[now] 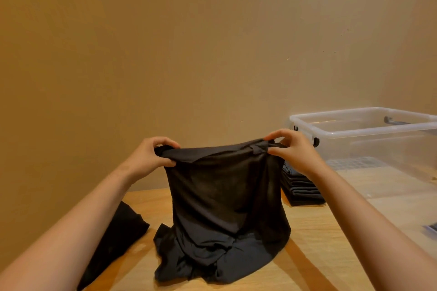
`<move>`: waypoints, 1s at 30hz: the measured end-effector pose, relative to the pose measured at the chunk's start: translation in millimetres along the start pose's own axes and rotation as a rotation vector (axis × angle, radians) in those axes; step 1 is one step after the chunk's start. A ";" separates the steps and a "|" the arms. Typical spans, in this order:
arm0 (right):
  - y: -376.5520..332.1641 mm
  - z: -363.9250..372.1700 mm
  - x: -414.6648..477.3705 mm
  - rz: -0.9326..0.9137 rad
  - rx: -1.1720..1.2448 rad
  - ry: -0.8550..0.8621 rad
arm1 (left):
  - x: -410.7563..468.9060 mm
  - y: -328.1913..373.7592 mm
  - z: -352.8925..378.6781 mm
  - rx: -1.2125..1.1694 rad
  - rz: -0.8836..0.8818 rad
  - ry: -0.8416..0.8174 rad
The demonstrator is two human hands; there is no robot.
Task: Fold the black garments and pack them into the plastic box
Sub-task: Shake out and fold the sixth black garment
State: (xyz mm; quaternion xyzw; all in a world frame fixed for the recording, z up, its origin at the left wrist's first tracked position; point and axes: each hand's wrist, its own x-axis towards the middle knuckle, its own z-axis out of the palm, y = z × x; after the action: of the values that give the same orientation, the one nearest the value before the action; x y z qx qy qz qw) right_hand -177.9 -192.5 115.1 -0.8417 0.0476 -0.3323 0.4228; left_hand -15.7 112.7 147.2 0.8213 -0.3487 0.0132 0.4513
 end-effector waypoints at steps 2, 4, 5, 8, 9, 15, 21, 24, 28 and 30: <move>-1.3 -2.9 0.6 -0.011 -0.005 0.024 | -0.1 -2.8 -2.7 0.017 0.031 0.029; -2.7 -4.3 0.2 -0.015 0.005 0.021 | -0.5 -4.9 -5.0 -0.007 0.048 0.043; -2.5 -4.5 -0.3 -0.010 0.009 0.014 | -1.1 -5.0 -5.5 -0.028 0.047 0.041; -2.0 -4.8 -1.3 0.004 0.024 0.005 | -2.3 -3.9 -6.5 -0.063 0.032 0.029; -2.4 -4.7 -1.8 0.007 0.037 0.001 | -2.6 -2.6 -7.0 -0.061 0.028 0.027; -9.1 -9.4 -3.4 -0.001 0.151 0.019 | -1.0 10.0 -13.0 -0.072 0.054 0.069; -23.4 -16.4 -0.2 -0.012 0.349 0.083 | 2.6 27.6 -18.1 -0.186 0.130 0.207; -28.3 -20.1 1.2 -0.001 0.431 0.099 | 3.6 38.2 -13.7 -0.210 0.139 0.249; -30.7 -24.0 0.8 0.018 0.458 0.111 | 3.1 43.2 -5.8 -0.229 0.131 0.250; -32.2 -24.6 -1.0 0.016 0.440 0.126 | 0.5 42.1 -3.6 -0.233 0.122 0.213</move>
State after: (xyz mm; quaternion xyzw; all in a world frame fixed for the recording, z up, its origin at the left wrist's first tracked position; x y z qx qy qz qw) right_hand -199.9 -188.3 148.8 -0.7065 0.0070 -0.3834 0.5948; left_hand -38.9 100.4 180.4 0.7346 -0.3474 0.0869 0.5762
